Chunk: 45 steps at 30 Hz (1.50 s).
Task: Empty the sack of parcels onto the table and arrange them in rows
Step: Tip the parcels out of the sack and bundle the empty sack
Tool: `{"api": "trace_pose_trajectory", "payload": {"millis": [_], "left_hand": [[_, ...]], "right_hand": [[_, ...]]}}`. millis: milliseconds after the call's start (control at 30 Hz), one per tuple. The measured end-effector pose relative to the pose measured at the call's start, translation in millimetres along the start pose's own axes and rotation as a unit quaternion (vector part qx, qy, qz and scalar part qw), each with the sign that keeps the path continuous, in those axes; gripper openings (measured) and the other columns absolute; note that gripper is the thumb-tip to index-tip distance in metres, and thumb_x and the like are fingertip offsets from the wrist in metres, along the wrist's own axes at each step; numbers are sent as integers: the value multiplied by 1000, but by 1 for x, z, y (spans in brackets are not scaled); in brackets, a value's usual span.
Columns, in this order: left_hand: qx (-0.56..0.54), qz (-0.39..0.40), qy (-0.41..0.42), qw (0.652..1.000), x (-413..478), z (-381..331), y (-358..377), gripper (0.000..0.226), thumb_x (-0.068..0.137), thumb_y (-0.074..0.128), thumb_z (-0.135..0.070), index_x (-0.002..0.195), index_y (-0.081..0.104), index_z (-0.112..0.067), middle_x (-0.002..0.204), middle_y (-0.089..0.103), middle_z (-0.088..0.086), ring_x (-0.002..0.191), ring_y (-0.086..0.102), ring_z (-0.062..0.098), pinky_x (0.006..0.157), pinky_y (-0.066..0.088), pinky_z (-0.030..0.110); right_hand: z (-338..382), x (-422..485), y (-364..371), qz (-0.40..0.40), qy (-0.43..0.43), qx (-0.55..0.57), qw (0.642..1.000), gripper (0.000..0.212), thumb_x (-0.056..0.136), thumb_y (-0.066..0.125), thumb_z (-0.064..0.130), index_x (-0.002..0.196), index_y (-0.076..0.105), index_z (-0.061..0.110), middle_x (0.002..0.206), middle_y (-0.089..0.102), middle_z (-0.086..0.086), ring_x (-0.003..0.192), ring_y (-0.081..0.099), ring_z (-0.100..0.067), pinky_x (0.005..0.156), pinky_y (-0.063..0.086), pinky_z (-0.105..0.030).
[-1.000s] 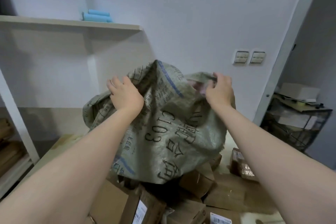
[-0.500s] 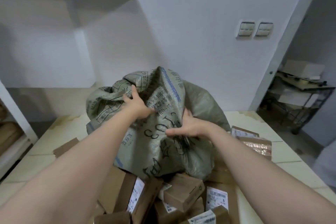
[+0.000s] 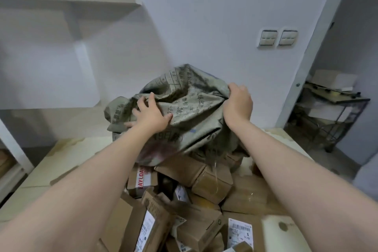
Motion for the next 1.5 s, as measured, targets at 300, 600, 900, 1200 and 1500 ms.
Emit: {"api": "trace_pose_trajectory", "payload": {"millis": [300, 600, 900, 1200, 1500], "left_hand": [[18, -205, -39, 978, -20, -5, -19, 86, 83, 66, -44, 151, 15, -30, 160, -1, 17, 143, 10, 45, 108, 18, 69], [21, 68, 16, 997, -20, 1, 37, 68, 91, 57, -21, 150, 23, -20, 130, 58, 14, 108, 61, 31, 94, 50, 42], [22, 222, 71, 972, -41, -4, 37, 122, 62, 70, -75, 154, -2, -38, 163, -3, 6, 149, 5, 34, 116, 17, 61], [65, -82, 92, 990, -43, -44, -19, 40, 91, 38, -4, 102, 64, -32, 116, 61, 15, 112, 53, 37, 80, 48, 42], [63, -241, 206, 946, -55, -107, -69, 41, 100, 35, -9, 125, 62, -26, 120, 63, 6, 119, 41, 29, 88, 40, 38]], "right_hand": [[-71, -36, 27, 317, 230, -245, 887, 83, 90, 51, 8, 156, 2, 16, 160, -22, -16, 143, -17, -51, 107, 4, -76], [-7, -85, 88, 469, -66, -98, 875, 134, 61, 69, 77, 150, -22, 36, 159, -29, -3, 146, -23, -36, 107, -2, -77], [-33, -52, 38, 194, 115, -13, 974, 37, 91, 43, 5, 119, 59, 24, 122, 63, -8, 111, 58, -31, 85, 44, -31], [-56, -23, -18, 139, 147, -113, 973, 30, 94, 46, 14, 123, 56, 17, 124, 60, -7, 111, 58, -30, 78, 42, -33], [-80, 6, -35, 85, 155, -40, 983, 33, 91, 42, 3, 122, 53, 7, 121, 56, -18, 114, 55, -37, 92, 46, -37]]}}
Point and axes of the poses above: each hand's wrist, its own x-axis towards the middle knuckle, its own y-axis out of the palm, z = x × y, the point moved 7 cm from there along x, towards the middle knuckle
